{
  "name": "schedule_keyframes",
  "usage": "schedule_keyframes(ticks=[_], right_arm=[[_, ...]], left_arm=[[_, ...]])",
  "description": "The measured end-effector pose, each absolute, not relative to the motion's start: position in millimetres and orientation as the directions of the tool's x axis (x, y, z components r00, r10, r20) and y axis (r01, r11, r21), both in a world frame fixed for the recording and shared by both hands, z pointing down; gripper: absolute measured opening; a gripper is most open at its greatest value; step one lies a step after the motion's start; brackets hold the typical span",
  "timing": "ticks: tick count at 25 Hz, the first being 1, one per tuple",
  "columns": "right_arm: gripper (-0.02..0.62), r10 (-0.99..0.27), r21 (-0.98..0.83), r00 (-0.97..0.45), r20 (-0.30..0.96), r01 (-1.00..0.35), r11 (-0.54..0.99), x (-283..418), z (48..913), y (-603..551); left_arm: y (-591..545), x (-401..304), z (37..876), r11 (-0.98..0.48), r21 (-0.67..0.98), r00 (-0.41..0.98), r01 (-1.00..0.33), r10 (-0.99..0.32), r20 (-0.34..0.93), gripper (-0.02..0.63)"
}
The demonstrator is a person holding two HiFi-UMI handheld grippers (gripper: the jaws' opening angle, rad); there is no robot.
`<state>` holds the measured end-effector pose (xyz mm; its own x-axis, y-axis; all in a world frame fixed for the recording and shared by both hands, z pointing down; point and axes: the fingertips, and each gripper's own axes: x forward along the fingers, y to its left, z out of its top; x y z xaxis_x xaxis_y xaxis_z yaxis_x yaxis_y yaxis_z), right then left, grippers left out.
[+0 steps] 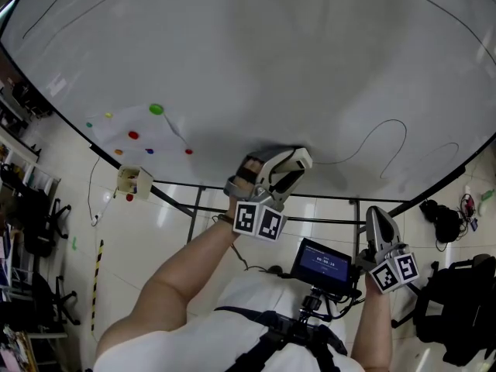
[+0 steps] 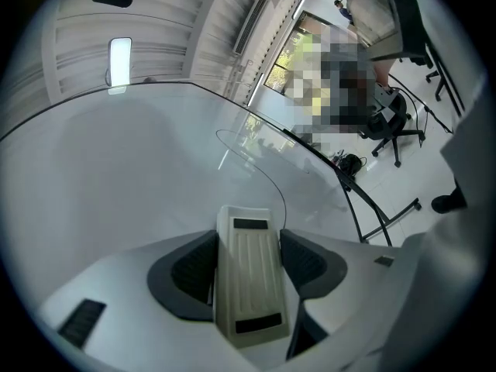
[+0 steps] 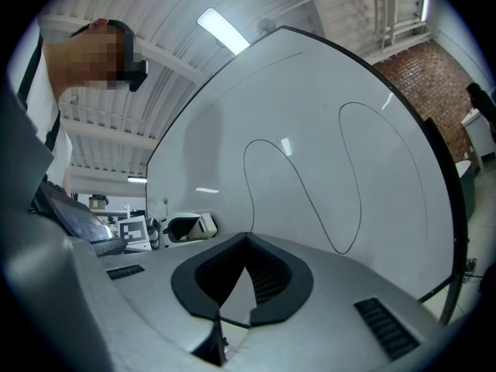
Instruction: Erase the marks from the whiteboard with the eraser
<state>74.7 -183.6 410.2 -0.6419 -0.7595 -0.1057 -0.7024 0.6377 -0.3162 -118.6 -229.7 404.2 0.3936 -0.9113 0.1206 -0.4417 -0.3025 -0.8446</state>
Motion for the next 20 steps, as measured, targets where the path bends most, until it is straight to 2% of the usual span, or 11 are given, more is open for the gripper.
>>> schedule_keyframes(ticks=[20], right_arm=[[0.015,-0.768,-0.323,-0.636,-0.076,-0.713,0.623,103,417,-190]], left_arm=[[-237,-101,441,-0.344,-0.836,0.376,-0.427,-0.909,0.182,0.295]])
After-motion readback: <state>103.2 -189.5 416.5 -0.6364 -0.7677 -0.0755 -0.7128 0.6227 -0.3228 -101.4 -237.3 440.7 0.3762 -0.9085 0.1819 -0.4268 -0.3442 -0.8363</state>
